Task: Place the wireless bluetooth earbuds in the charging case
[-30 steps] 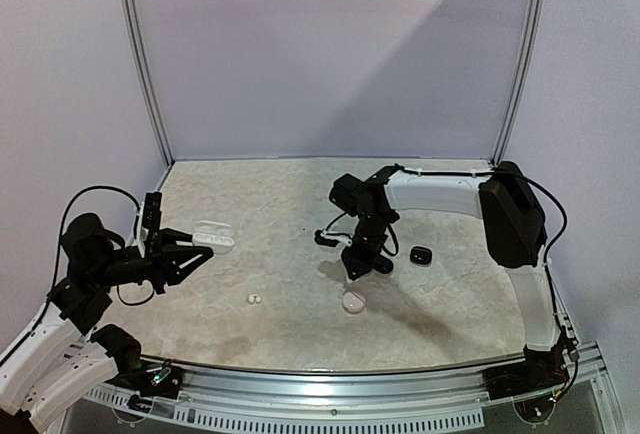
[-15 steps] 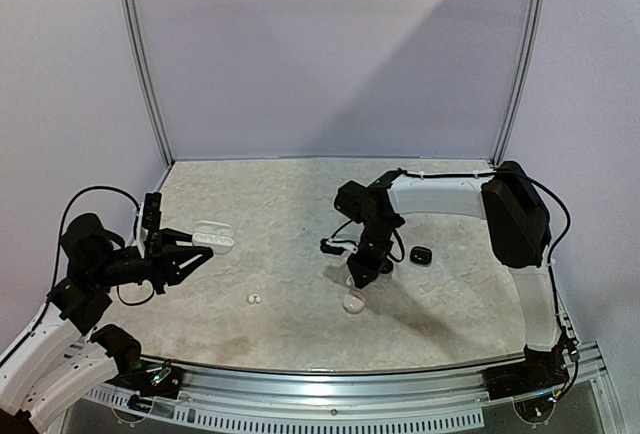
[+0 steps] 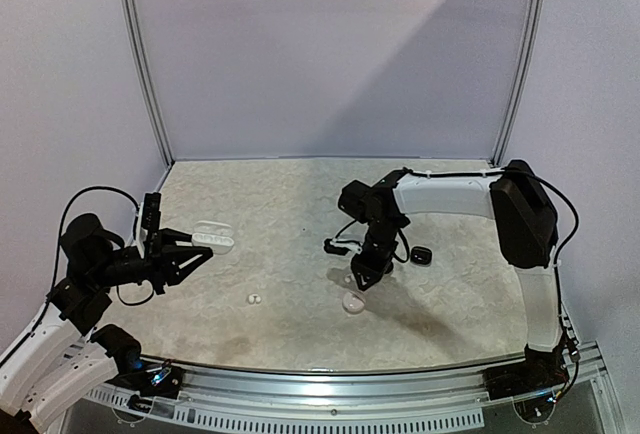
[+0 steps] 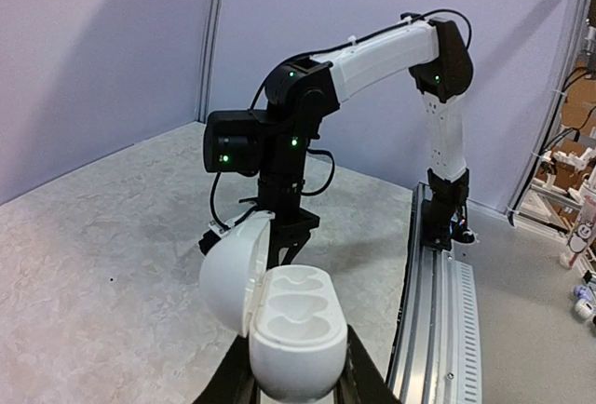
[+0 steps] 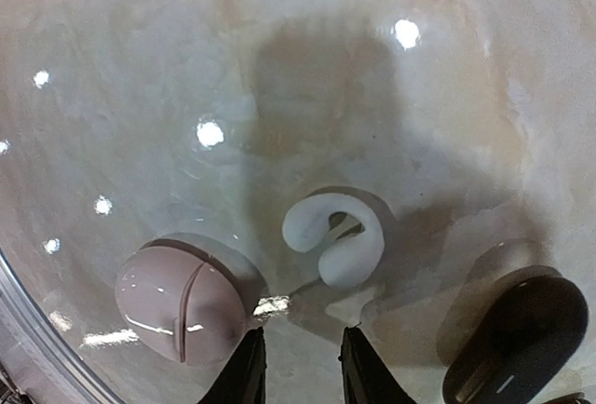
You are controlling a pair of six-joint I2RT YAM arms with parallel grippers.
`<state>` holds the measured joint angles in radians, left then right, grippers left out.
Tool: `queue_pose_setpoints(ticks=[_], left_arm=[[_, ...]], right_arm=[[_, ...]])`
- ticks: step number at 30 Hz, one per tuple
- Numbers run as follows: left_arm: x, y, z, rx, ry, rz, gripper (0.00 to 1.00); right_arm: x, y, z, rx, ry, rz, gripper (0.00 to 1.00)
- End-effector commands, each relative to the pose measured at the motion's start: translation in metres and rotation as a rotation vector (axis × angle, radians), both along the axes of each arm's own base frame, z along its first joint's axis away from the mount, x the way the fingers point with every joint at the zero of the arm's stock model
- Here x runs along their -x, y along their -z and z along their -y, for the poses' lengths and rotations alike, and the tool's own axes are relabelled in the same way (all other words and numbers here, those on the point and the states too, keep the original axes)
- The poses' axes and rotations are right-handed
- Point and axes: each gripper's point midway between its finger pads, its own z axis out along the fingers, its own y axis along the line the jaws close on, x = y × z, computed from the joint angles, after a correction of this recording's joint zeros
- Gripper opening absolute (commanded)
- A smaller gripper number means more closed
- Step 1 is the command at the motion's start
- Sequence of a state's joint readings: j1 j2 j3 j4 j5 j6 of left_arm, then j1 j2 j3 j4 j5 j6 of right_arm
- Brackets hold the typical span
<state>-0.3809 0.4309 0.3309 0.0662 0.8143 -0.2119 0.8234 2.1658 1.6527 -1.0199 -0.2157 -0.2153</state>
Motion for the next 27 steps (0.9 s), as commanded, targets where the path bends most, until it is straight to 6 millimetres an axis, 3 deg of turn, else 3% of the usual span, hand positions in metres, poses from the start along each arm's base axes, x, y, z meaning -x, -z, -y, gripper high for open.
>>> queue_pose_setpoints(ticks=[1,4,8,14,27], left_arm=[[-0.002,0.003,-0.003,-0.004,-0.015,0.01,0.0],[-0.002,0.003,-0.003,-0.008,-0.022,0.015,0.0],[-0.002,0.003,-0.004,-0.011,-0.026,0.018,0.0],[-0.002,0.003,-0.004,-0.011,-0.025,0.016,0.0],[-0.003,0.005,-0.004,-0.011,-0.031,0.012,0.0]], right_arm=[[-0.022,-0.05,-0.021,-0.115,-0.031,0.114,0.31],[-0.034,-0.053,-0.028,-0.114,-0.052,0.147,0.31],[-0.044,-0.033,-0.032,-0.073,-0.077,0.144,0.31],[-0.052,-0.019,-0.039,-0.068,-0.093,0.15,0.26],[-0.027,0.006,-0.018,0.007,-0.102,0.041,0.19]])
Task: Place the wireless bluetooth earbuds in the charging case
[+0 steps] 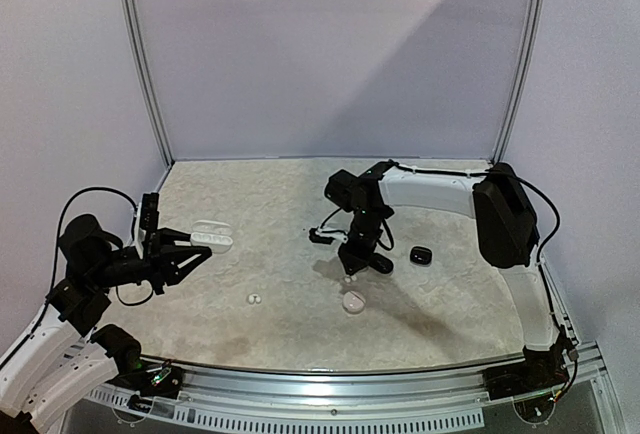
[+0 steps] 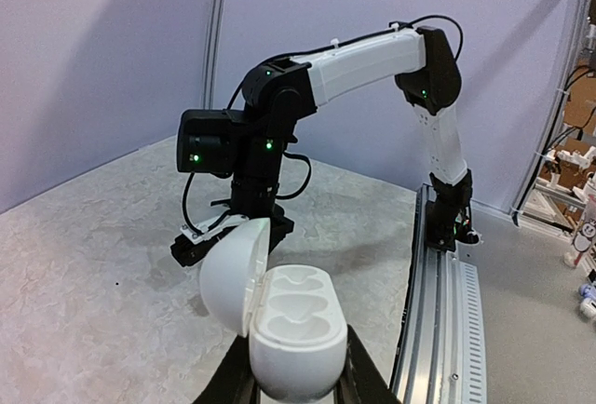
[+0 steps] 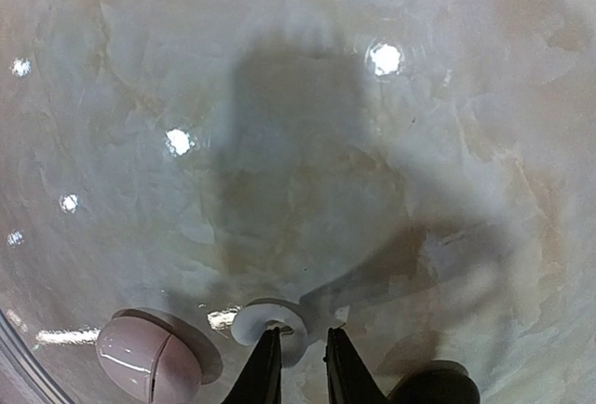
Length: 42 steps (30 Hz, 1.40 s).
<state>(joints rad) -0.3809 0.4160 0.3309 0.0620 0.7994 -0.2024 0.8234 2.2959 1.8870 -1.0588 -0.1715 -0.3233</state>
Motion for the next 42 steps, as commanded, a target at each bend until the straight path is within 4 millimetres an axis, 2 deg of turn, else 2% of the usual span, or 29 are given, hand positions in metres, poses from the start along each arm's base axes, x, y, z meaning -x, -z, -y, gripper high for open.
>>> queue_pose_setpoints(ticks=[1,6,14,19,30,31,34,36,39,42], left_arm=[[-0.003,0.007,-0.002,-0.011,-0.016,-0.007,0.0],[-0.003,0.007,-0.002,-0.008,-0.016,-0.009,0.0],[-0.003,0.007,-0.002,-0.01,-0.016,-0.007,0.0],[-0.002,0.007,-0.002,-0.008,-0.013,-0.008,0.0],[-0.002,0.007,-0.002,-0.008,-0.013,-0.006,0.0],[-0.001,0.007,-0.002,-0.008,-0.01,-0.005,0.0],[0.0,0.005,-0.002,-0.008,-0.006,0.005,0.0],[0.004,-0.001,-0.002,-0.005,0.004,0.046,0.0],[0.011,-0.01,-0.003,-0.008,0.009,0.14,0.0],[0.021,-0.021,0.0,-0.002,0.056,0.207,0.0]], right_arm=[[0.013,0.008,0.014,0.037,0.003,-0.055,0.19],[0.02,0.0,0.021,0.039,0.001,-0.062,0.19],[0.033,-0.001,0.024,0.029,0.005,-0.105,0.18],[0.039,-0.004,0.019,-0.017,0.006,-0.131,0.05],[0.049,0.0,0.012,-0.037,-0.001,-0.159,0.04],[0.048,0.0,0.011,-0.037,0.002,-0.157,0.0],[0.042,-0.003,0.012,-0.02,0.021,-0.125,0.0],[0.033,-0.013,0.013,-0.016,0.037,-0.078,0.0],[0.017,-0.048,0.004,-0.074,0.062,0.018,0.0],[0.007,-0.093,-0.004,-0.152,0.069,0.131,0.0]])
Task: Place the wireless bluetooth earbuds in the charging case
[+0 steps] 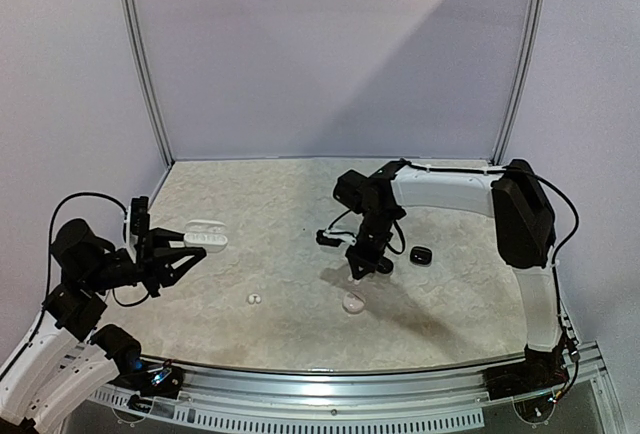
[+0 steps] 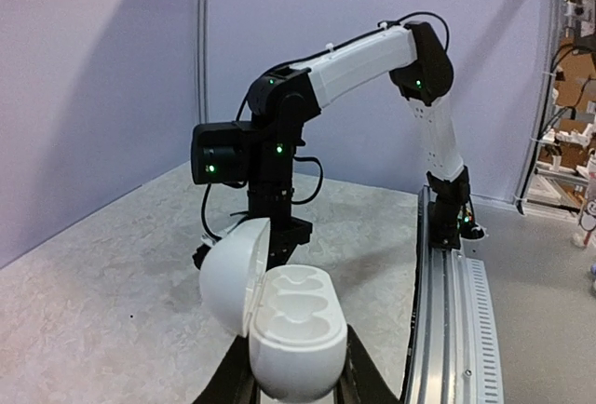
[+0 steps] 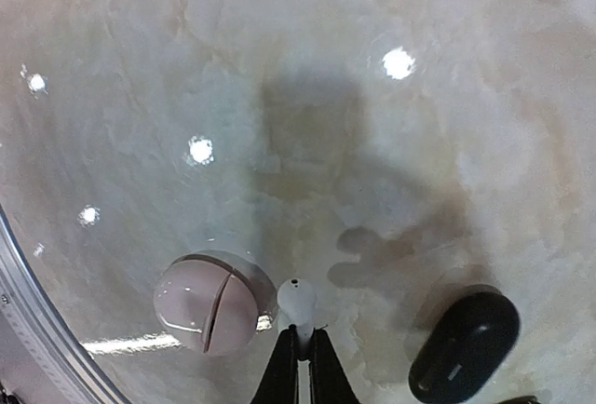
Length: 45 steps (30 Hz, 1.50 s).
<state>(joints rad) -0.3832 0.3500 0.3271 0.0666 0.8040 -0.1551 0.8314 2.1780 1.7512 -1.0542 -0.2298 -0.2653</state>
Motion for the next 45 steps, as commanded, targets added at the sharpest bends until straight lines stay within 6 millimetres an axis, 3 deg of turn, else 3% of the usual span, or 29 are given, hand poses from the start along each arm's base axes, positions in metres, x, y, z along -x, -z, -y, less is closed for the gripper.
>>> queue_pose_setpoints(ticks=[1,6,11,17,23,28,31,35,39,40,45], left_arm=[[0.012,-0.012,0.004,-0.014,0.053,0.118,0.0],[0.024,-0.027,0.007,-0.096,0.115,0.287,0.0],[0.039,-0.033,0.011,-0.167,0.222,0.416,0.0],[0.042,-0.043,0.017,-0.182,0.273,0.511,0.0],[0.046,-0.055,0.021,-0.145,0.292,0.485,0.0],[0.025,-0.06,0.025,-0.032,0.221,0.205,0.0],[0.011,-0.059,0.025,0.037,0.174,0.042,0.0],[0.007,-0.057,0.023,0.066,0.146,-0.006,0.0],[0.012,-0.047,0.02,0.046,0.134,-0.011,0.0],[0.013,-0.046,0.019,0.042,0.127,-0.007,0.0],[0.015,-0.041,0.013,0.023,0.091,-0.007,0.0]], right_arm=[[-0.026,-0.09,-0.017,-0.132,0.032,0.233,0.0],[-0.025,-0.15,-0.029,-0.166,-0.003,0.376,0.0],[0.015,-0.22,-0.069,-0.313,-0.127,0.506,0.0],[0.072,-0.296,-0.108,-0.525,-0.23,0.677,0.0],[0.111,-0.332,-0.12,-0.636,-0.277,0.738,0.0],[0.128,-0.343,-0.126,-0.689,-0.289,0.729,0.0],[0.126,-0.339,-0.124,-0.681,-0.268,0.731,0.0],[0.108,-0.307,-0.112,-0.575,-0.204,0.726,0.0],[0.097,-0.239,-0.107,-0.499,-0.094,0.516,0.0],[0.097,-0.213,-0.108,-0.482,-0.05,0.426,0.0],[0.119,-0.129,-0.124,-0.401,0.043,0.068,0.0]])
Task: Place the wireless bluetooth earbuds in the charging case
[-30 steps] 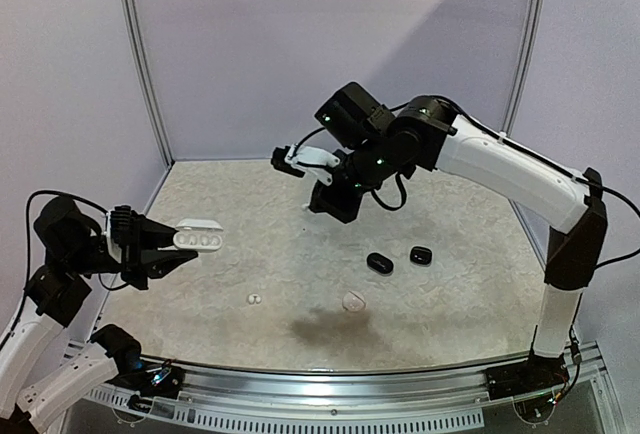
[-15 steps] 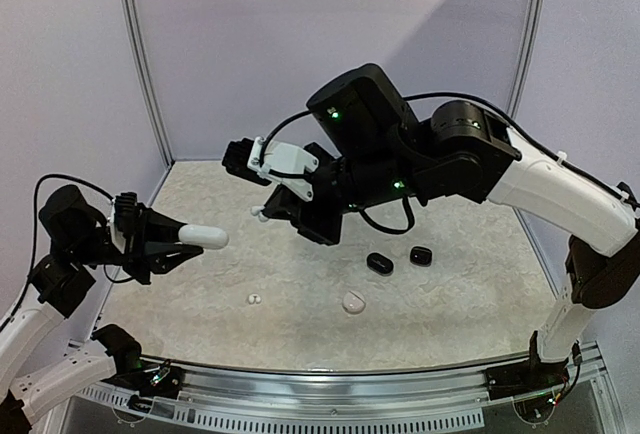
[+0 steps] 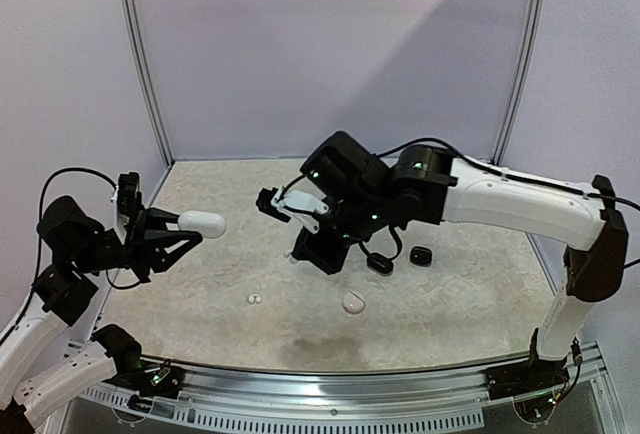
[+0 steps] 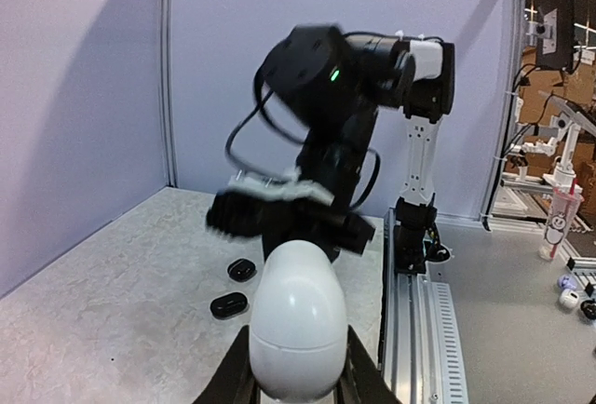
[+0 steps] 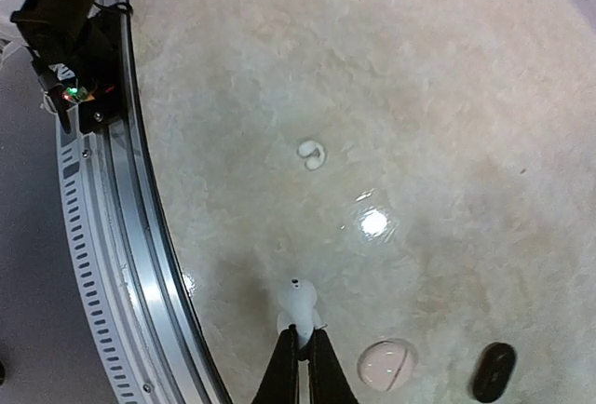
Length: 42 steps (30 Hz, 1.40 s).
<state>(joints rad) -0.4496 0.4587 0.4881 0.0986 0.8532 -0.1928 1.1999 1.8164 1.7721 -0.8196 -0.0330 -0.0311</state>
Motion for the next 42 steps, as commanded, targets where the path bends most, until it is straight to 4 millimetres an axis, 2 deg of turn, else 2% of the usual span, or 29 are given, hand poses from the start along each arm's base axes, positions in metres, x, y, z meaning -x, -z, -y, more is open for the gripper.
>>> queue_pose_setpoints(ticks=[1,3,8,13,17,19,21,24,26,28,29,31,32,33,35,36,37,38,39,42], left_arm=[[0.001,0.015,-0.003,-0.024,-0.026,-0.054,0.0],[0.004,0.021,-0.004,-0.036,-0.025,-0.077,0.0],[0.007,0.025,-0.007,-0.049,-0.04,-0.081,0.0],[0.007,0.025,-0.008,-0.053,-0.044,-0.075,0.0],[0.008,0.031,-0.007,-0.069,-0.033,-0.079,0.0],[0.009,0.032,-0.007,-0.072,-0.03,-0.081,0.0],[0.009,0.032,-0.007,-0.073,-0.028,-0.078,0.0],[0.009,0.031,-0.007,-0.073,-0.026,-0.069,0.0],[0.01,0.033,-0.006,-0.078,-0.021,-0.068,0.0],[0.011,0.035,-0.006,-0.086,-0.014,-0.065,0.0],[0.011,0.036,-0.005,-0.09,-0.013,-0.066,0.0],[0.01,0.037,-0.004,-0.096,-0.007,-0.059,0.0],[0.01,0.038,-0.004,-0.099,-0.004,-0.057,0.0],[0.01,0.039,-0.003,-0.101,0.001,-0.054,0.0],[0.012,0.038,-0.002,-0.103,0.015,-0.045,0.0],[0.012,0.038,-0.002,-0.104,0.023,-0.038,0.0],[0.014,0.038,-0.001,-0.105,0.029,-0.031,0.0],[0.014,0.037,-0.001,-0.106,0.03,-0.026,0.0],[0.014,0.036,-0.001,-0.105,0.029,-0.022,0.0],[0.014,0.033,-0.001,-0.105,0.033,-0.017,0.0]], right_arm=[[0.031,0.073,-0.018,0.061,0.034,-0.383,0.0],[0.041,0.11,-0.02,0.126,0.038,-0.483,0.0],[0.049,0.171,-0.019,0.196,0.068,-0.651,0.0],[0.05,0.203,-0.018,0.228,0.076,-0.719,0.0],[0.044,0.219,-0.012,0.245,0.097,-0.73,0.0],[0.039,0.222,-0.007,0.257,0.119,-0.716,0.1],[0.033,0.222,-0.002,0.266,0.139,-0.702,0.25],[0.023,0.213,0.003,0.277,0.154,-0.668,0.35],[0.016,0.199,0.005,0.282,0.15,-0.621,0.38],[0.008,0.177,0.005,0.276,0.14,-0.557,0.41],[0.003,0.16,0.003,0.257,0.122,-0.514,0.44],[-0.004,0.128,-0.004,0.194,0.089,-0.44,0.59],[-0.004,0.103,-0.01,0.132,0.049,-0.386,0.66],[-0.002,0.086,-0.017,0.08,0.014,-0.333,0.71],[0.008,0.028,-0.035,-0.088,-0.086,-0.163,0.78],[0.014,0.011,-0.042,-0.148,-0.153,-0.078,0.84],[0.021,-0.011,-0.047,-0.225,-0.201,-0.008,0.95],[0.025,-0.027,-0.052,-0.289,-0.231,0.037,0.98],[0.03,-0.049,-0.054,-0.362,-0.258,0.092,0.99],[0.04,-0.083,-0.063,-0.488,-0.298,0.174,0.99]])
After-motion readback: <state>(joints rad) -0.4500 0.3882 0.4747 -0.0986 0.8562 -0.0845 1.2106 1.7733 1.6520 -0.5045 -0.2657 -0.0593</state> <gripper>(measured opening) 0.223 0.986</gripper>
